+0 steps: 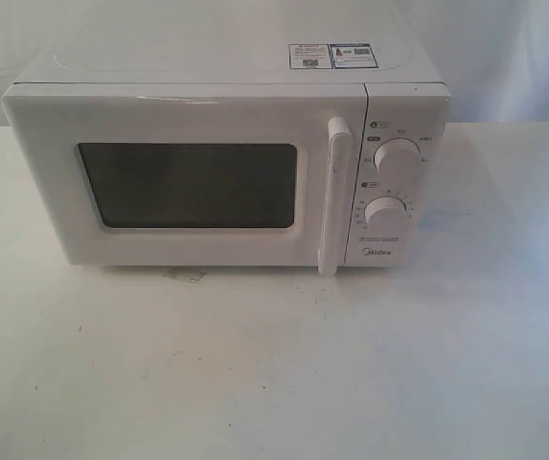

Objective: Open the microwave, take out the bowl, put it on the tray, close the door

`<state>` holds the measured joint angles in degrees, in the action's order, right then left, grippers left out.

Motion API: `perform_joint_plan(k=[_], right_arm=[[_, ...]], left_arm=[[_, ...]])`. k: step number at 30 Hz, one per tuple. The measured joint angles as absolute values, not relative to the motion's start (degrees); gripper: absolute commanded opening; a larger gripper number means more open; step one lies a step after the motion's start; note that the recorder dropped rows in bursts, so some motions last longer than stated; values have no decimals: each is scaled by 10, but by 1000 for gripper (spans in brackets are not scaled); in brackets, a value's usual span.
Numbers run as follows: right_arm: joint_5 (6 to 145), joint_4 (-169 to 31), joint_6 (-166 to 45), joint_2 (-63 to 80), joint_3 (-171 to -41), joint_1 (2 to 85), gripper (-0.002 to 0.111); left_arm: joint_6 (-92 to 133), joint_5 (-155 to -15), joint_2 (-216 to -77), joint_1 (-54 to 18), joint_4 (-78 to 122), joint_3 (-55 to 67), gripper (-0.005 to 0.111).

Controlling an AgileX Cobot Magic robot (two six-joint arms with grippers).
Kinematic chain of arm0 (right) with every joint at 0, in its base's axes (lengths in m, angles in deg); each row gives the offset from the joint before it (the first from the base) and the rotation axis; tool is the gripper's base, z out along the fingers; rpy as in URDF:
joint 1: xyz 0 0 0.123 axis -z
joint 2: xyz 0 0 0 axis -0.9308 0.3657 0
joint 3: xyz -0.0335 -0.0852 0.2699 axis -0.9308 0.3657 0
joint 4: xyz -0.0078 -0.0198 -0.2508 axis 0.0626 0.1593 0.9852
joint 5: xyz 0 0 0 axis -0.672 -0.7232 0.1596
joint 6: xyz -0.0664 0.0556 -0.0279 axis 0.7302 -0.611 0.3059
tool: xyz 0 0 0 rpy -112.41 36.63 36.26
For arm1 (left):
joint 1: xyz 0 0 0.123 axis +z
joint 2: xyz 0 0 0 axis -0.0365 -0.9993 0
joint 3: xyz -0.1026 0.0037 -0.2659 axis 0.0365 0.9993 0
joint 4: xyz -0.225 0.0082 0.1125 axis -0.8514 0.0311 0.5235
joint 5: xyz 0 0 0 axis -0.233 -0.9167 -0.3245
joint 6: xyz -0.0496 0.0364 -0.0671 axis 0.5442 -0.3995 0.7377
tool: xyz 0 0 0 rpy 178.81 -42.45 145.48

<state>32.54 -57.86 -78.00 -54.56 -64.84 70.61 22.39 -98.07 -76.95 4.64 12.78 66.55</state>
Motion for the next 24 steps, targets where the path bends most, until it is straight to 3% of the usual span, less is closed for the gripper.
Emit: perform_joint_plan(k=[5, 10, 24], right_arm=[[513, -374, -900, -403, -795, 706, 0], [663, -270, -1036, -284, -818, 706, 0], [656, -254, -1186, -130, -794, 707, 0]], left_arm=[[224, -981, -770, 46, 128, 665, 0], [224, -981, -770, 46, 128, 665, 0], [224, -981, -770, 46, 128, 665, 0]])
